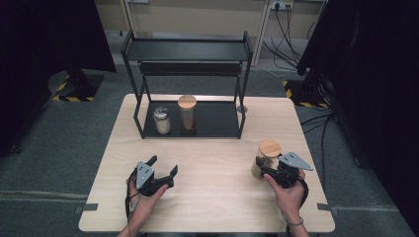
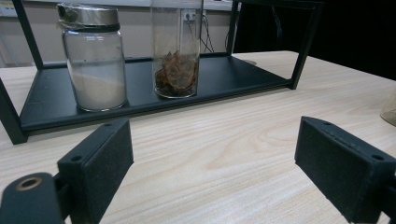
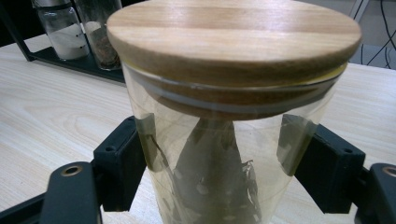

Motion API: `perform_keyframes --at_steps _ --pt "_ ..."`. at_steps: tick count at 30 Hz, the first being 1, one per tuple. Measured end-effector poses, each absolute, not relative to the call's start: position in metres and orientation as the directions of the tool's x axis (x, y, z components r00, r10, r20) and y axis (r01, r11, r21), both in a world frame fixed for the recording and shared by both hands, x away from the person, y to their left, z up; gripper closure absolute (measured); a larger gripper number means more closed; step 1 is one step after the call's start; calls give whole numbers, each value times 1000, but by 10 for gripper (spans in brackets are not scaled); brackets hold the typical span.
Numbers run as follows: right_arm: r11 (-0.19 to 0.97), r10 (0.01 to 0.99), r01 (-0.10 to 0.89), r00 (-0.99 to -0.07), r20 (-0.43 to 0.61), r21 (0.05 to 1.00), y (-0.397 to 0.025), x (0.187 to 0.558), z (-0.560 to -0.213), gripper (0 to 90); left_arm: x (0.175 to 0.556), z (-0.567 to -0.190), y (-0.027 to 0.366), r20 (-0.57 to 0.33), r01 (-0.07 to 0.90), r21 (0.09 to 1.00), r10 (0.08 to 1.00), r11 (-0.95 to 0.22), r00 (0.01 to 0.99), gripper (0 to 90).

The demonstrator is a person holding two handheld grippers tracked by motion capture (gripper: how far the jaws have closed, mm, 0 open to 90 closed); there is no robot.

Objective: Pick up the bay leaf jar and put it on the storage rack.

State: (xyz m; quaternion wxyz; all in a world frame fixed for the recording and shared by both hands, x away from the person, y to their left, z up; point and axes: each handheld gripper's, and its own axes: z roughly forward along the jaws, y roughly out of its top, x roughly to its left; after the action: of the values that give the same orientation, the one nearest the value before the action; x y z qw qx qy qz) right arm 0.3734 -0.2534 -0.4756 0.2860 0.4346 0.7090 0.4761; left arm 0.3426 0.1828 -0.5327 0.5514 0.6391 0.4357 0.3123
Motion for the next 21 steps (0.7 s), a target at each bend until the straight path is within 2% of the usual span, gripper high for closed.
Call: perform_keyframes --at_steps 21 --pt "170 853 268 -522 -6 948 -228 375 -450 251 342 -533 183 -79 210 978 901 -14 426 107"
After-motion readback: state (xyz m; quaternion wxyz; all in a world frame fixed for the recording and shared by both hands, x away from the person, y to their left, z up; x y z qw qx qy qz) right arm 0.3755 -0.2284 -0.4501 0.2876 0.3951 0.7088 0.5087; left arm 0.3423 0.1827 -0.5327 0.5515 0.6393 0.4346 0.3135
